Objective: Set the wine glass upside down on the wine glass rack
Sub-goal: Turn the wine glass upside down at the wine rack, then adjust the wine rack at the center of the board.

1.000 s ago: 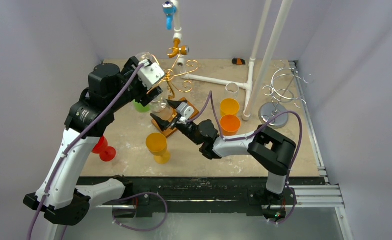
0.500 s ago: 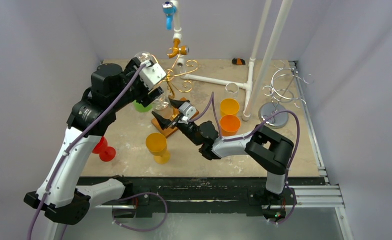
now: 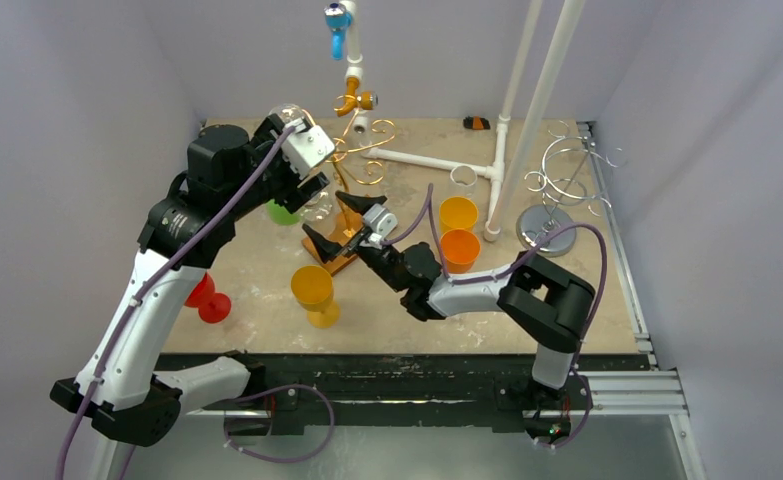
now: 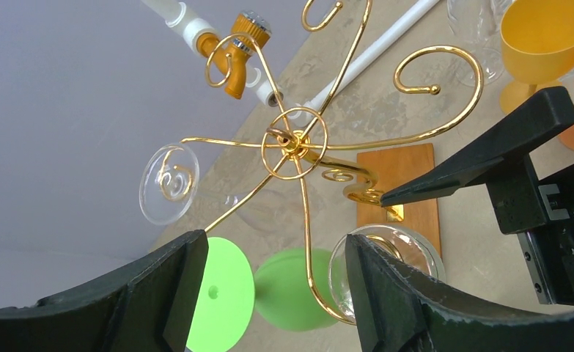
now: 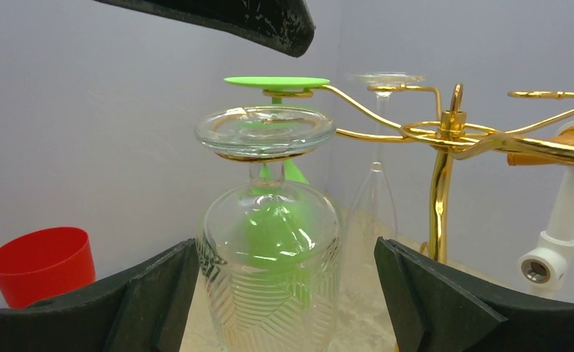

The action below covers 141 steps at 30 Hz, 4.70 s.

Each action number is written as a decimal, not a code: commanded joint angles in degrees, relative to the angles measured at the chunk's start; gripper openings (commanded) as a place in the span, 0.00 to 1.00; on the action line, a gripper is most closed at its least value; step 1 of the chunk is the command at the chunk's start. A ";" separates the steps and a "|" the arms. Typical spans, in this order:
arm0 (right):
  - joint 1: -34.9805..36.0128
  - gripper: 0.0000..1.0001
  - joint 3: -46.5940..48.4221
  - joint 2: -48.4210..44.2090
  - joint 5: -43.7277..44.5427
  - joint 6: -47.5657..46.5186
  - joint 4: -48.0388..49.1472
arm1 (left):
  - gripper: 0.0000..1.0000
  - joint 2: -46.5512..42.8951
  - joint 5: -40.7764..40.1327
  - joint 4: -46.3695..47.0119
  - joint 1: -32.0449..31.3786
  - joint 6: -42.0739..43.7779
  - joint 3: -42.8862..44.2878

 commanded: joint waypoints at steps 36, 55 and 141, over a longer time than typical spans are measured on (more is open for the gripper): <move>-18.98 0.64 47.14 -17.92 6.76 24.81 -99.76 | 0.57 8.59 -1.46 3.17 0.09 -14.18 4.60; -23.90 0.40 45.55 -10.67 0.47 25.69 -90.49 | 0.54 11.19 -2.26 7.78 0.09 -13.75 2.05; -11.11 0.29 33.51 -20.48 -1.59 36.59 -94.33 | 0.30 17.73 -4.78 13.41 7.21 -10.85 3.52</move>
